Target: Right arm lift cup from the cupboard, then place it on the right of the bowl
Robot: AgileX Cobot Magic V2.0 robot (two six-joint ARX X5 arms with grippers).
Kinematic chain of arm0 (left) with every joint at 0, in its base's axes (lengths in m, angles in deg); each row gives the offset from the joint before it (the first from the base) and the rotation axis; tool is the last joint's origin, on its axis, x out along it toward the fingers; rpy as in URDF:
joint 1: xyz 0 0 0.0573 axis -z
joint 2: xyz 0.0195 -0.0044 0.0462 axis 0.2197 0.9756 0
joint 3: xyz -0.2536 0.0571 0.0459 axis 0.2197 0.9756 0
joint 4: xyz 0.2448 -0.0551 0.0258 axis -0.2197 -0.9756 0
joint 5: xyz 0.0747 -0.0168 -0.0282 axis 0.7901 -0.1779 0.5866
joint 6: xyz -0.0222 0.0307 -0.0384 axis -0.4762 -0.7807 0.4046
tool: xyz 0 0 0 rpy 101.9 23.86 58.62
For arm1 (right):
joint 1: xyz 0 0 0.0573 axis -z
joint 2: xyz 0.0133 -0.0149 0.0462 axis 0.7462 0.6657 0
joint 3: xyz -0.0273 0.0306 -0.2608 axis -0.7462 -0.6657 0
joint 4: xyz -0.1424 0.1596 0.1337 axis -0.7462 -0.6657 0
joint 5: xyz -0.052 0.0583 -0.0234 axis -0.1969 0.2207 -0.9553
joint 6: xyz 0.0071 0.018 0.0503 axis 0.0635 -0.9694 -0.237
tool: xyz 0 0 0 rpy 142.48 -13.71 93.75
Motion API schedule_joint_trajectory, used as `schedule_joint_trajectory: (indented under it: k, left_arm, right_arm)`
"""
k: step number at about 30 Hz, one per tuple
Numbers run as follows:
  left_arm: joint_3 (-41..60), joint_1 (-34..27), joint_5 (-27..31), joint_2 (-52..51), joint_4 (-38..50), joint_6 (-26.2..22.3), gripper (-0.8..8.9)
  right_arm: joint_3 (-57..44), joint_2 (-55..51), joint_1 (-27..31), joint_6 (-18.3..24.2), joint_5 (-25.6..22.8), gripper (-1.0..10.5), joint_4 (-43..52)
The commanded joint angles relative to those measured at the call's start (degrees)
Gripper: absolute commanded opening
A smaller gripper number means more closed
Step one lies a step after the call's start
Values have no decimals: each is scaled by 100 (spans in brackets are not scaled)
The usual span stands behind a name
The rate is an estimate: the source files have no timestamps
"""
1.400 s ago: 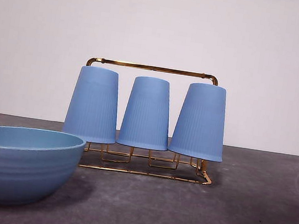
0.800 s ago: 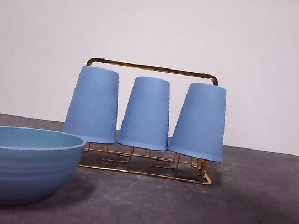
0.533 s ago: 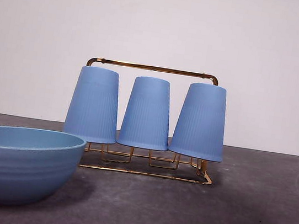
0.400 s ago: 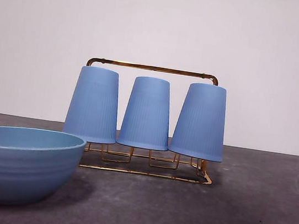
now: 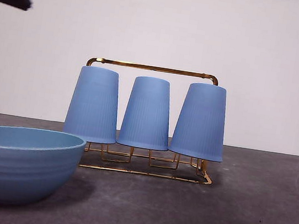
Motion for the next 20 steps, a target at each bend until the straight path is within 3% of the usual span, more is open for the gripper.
schedule_joint_trajectory:
  k: [1,6,16,18,20]
  left_arm:
    - [-308,155,-157,280,-216,-369,15]
    - [-704,431,-555,774,-826,-892,15]
    - [-787,667,-815,1145,-949,-1589,37]
    - [-787,667,-815,1145,-935,-1589,74]
    - [-787,669,-815,1145,-885,-1589,176]
  right_arm:
    - [256,291,-109,616,144,11,-278]
    - [555,741,-369,1137,146,11,-684]
    - [612,992,-549,1193,87,14,-535]
    - [612,992,-549,1248,2,88,-542]
    - [612,994,-549,1268,-85,242,-535]
